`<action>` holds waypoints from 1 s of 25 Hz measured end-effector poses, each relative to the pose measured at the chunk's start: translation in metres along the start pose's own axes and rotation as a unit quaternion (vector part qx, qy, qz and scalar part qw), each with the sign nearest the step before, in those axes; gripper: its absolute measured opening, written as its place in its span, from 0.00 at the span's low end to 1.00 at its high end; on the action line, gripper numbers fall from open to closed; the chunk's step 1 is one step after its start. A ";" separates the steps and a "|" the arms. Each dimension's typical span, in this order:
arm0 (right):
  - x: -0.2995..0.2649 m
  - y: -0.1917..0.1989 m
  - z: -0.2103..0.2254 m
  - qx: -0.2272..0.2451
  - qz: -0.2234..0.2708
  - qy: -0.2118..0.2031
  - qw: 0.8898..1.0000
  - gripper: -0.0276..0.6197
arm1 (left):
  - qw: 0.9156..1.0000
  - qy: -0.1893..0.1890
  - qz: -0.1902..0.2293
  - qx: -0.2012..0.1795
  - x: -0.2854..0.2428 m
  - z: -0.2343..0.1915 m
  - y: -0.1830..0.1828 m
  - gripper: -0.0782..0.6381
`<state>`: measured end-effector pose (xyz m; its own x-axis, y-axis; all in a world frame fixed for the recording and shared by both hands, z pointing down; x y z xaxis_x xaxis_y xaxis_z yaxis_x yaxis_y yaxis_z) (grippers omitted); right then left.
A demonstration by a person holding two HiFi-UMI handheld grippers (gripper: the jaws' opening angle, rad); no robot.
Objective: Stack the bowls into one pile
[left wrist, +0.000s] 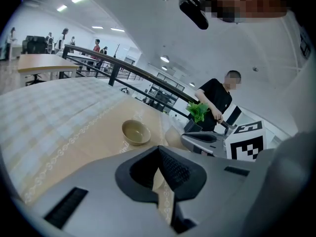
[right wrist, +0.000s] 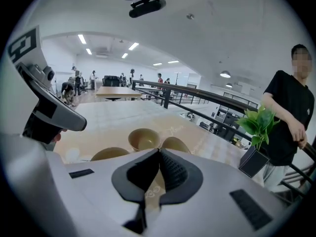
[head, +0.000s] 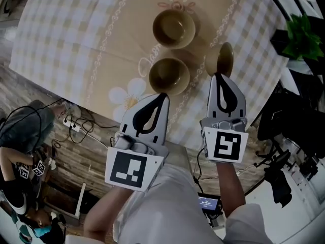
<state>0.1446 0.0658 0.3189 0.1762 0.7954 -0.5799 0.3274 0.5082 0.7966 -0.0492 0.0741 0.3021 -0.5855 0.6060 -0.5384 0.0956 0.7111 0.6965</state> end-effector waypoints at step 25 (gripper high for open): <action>-0.081 -0.080 -0.060 0.011 0.048 -0.023 0.999 0.10 | 1.000 -0.016 0.007 0.011 -0.002 -0.076 -0.052 0.13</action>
<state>0.0483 -0.0194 0.3123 0.2506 0.8234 -0.5092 0.3278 0.4227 0.8449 -0.1146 0.0085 0.3030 -0.5583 0.6269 -0.5434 0.1217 0.7098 0.6938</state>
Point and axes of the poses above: the fingertips, and each gripper's own axes: x backward along the fingers, z to its right, y out of its underside, the point moved 10 cm from there along x, backward along the fingers, and after that the axes turned 1 degree about -y, right-handed, at the moved point
